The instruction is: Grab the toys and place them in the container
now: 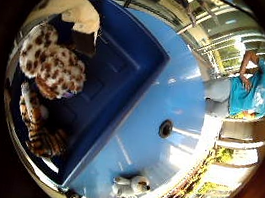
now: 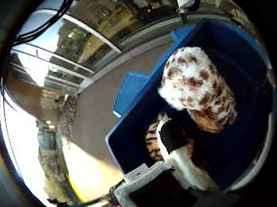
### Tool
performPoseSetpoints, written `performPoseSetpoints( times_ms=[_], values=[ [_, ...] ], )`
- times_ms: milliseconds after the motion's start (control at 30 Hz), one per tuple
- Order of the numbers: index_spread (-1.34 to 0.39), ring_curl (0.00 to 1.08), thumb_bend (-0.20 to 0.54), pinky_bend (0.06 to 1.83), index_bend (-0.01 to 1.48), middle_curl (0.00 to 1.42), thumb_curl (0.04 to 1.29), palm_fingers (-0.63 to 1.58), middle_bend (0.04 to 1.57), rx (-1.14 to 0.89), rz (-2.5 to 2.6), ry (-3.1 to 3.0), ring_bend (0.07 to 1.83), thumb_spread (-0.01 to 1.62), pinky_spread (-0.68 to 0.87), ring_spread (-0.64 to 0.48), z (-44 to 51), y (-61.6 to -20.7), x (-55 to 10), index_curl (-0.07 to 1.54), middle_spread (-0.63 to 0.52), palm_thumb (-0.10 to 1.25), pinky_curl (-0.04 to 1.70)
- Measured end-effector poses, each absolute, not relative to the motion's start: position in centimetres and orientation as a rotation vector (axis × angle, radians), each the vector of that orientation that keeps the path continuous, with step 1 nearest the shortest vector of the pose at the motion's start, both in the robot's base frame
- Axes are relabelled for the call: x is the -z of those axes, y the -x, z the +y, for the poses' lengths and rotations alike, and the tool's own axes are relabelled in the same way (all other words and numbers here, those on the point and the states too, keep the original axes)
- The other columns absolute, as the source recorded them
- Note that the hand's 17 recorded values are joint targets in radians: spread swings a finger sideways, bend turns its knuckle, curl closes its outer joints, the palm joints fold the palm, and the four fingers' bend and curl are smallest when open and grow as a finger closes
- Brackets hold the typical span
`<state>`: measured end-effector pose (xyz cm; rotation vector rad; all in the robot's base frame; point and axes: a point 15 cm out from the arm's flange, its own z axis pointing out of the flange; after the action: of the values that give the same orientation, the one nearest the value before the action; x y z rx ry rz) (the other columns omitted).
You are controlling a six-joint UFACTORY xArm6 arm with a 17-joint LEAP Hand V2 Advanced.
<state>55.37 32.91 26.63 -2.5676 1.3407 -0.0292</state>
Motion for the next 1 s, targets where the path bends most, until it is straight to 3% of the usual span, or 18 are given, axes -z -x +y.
performPoseSetpoints(
  times_ms=[200, 367, 667, 1000],
  values=[
    [-0.5, 0.33, -0.035, 0.97, 0.15, 0.38, 0.43, -0.01, 0.24, 0.0, 1.361, 2.567, 0.62, 1.08, 0.48, 0.25, 30.6, -54.1, -30.2, 0.6, 0.01, 0.51, 0.53],
    [-0.47, 0.3, -0.03, 0.85, 0.2, 0.37, 0.4, 0.07, 0.22, -0.085, 1.39, 2.636, 0.55, 1.09, 0.5, 0.26, 25.7, -49.9, -35.2, 0.54, 0.01, 0.52, 0.46],
    [-0.36, 0.29, -0.032, 0.72, 0.16, 0.37, 0.37, 0.11, 0.2, -0.151, 1.49, 2.686, 0.48, 1.1, 0.49, 0.27, 12.2, -41.6, -44.5, 0.43, 0.03, 0.53, 0.38],
    [-0.31, 0.29, -0.025, 0.66, 0.16, 0.35, 0.37, 0.08, 0.17, -0.311, 1.583, 2.896, 0.42, 1.12, 0.46, 0.25, 0.6, -36.0, -35.5, 0.35, 0.03, 0.58, 0.32]
  ],
)
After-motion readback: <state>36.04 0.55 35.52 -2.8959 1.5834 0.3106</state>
